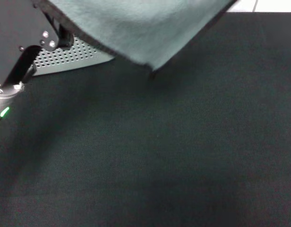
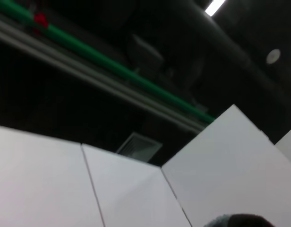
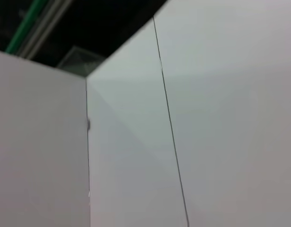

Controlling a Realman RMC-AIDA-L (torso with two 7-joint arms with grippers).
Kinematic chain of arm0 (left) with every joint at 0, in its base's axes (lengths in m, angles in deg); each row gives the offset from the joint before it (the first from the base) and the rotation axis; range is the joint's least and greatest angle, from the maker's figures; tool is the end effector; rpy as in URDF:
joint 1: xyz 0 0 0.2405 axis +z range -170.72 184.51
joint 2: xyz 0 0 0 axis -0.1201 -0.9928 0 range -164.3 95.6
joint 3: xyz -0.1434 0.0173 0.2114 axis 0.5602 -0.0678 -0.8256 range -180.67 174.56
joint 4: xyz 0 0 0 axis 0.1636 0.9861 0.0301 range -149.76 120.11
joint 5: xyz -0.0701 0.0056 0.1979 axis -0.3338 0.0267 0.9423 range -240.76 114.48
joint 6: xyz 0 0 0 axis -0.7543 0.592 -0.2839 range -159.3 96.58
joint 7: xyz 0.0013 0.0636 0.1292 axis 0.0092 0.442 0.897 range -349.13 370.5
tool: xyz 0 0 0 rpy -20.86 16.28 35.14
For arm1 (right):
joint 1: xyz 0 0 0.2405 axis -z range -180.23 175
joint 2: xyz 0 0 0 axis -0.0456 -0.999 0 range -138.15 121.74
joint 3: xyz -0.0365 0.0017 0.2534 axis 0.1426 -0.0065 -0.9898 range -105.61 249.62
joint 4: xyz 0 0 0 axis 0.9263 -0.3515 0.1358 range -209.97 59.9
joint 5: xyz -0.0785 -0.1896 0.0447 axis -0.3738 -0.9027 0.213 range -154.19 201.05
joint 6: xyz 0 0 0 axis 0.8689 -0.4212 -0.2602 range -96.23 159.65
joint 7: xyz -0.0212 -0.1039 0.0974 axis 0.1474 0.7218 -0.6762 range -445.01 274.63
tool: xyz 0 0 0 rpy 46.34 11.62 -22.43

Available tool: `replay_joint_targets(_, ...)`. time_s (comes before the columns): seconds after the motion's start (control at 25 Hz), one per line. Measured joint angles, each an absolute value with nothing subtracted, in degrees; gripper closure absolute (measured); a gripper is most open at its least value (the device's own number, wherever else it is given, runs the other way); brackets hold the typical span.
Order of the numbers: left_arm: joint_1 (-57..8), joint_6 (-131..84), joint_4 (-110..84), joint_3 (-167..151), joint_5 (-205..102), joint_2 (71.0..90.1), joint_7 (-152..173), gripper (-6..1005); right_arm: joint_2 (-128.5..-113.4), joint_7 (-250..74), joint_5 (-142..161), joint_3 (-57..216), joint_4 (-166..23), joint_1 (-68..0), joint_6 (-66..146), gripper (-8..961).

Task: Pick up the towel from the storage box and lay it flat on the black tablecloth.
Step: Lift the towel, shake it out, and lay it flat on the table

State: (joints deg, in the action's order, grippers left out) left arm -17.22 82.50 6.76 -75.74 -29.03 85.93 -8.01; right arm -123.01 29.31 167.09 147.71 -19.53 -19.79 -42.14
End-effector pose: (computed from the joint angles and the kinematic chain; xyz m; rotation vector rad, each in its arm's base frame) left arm -0.2002 0.2782 0.0400 -1.6841 0.4432 -1.5222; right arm 0.1770 0.3489 0.1005 -1.9791 0.2041 1.4862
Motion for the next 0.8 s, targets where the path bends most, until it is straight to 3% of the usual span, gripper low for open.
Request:
replay_joint_targets(0.64,-17.90,83.95,12.22,-80.10,-28.92,85.94,6.80,978,-122.17,28.90,152.64,134.28,-38.80,-19.49,-42.38,450)
replay_joint_targets(0.8,-17.95,83.87,12.26,-80.14,-29.07,85.94,6.63,978,-121.08,27.15,151.25,134.28,-38.73,-20.05,-44.09,311)
